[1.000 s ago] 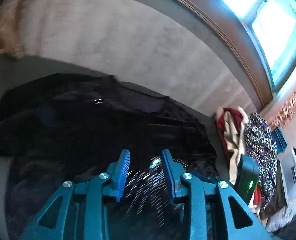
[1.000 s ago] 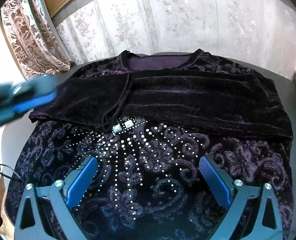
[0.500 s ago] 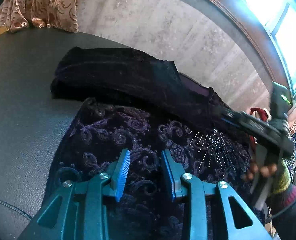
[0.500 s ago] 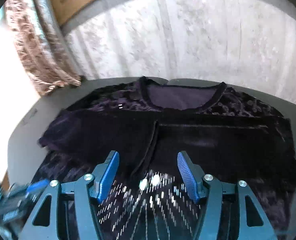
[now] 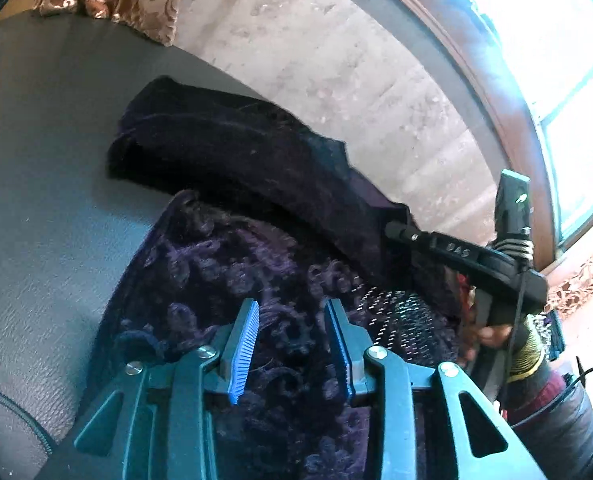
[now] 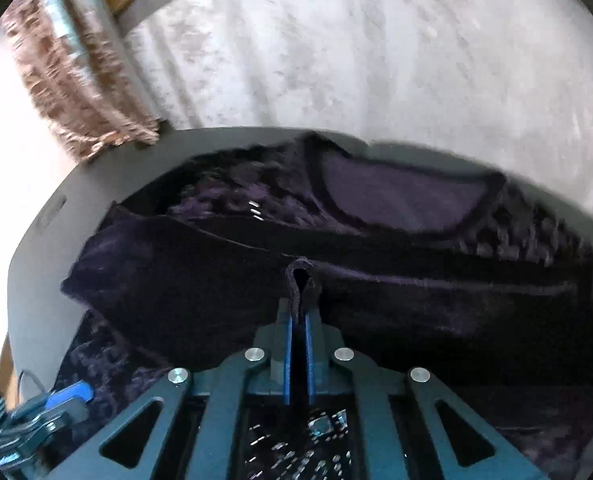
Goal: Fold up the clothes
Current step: 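Grasp the other sleeve cuff with the right gripper and lift it, then fold the held sleeve across the body with the right gripper and release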
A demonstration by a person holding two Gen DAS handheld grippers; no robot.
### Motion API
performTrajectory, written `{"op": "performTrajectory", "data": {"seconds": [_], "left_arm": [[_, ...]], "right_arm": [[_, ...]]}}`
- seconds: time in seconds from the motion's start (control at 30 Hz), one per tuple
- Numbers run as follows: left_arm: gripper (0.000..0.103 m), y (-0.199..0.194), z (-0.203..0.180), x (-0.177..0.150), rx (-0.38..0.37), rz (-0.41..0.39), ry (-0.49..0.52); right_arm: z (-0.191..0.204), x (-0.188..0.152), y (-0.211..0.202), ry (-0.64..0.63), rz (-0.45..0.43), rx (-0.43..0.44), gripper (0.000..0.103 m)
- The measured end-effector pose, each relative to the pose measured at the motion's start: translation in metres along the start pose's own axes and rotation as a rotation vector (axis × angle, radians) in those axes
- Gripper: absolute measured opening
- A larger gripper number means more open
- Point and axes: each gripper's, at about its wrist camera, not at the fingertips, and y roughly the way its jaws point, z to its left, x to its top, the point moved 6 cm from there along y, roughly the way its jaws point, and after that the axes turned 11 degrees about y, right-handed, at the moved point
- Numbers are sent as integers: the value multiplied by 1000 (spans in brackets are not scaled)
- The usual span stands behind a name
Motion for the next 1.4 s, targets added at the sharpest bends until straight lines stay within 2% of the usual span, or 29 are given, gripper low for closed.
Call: {"op": "performTrajectory", "data": {"seconds": [0.13, 0.33, 0.47, 0.67, 0.93, 1.07, 1.17, 1.23, 1.3, 1.4], "left_arm": [[35, 7, -1, 15, -18, -28, -47], [35, 16, 2, 38, -24, -55, -74], [35, 28, 9, 60, -6, -72, -82], [35, 38, 22, 84, 71, -88, -66], [35, 42, 36, 61, 108, -25, -47], [35, 35, 39, 58, -13, -40, -149], [35, 30, 37, 61, -69, -60, -204], [39, 29, 36, 63, -95, -64, -228], [44, 37, 39, 67, -133, -54, -292], [46, 51, 42, 71, -131, -45, -356]], "right_arm": [[27, 29, -43, -85, -54, 19, 5], [72, 84, -113, -137, -153, 118, 5], [95, 108, -145, -155, -189, 165, 5], [13, 89, -124, 32, -137, 117, 5], [-95, 62, -95, 279, -66, 52, 6], [-147, 35, -70, 411, -19, 34, 6], [-169, 21, -52, 473, -4, 35, 6], [-177, 18, -47, 473, -7, 24, 6], [-179, 19, -44, 474, -2, 24, 6], [-175, 26, -48, 484, -9, 61, 6]]}}
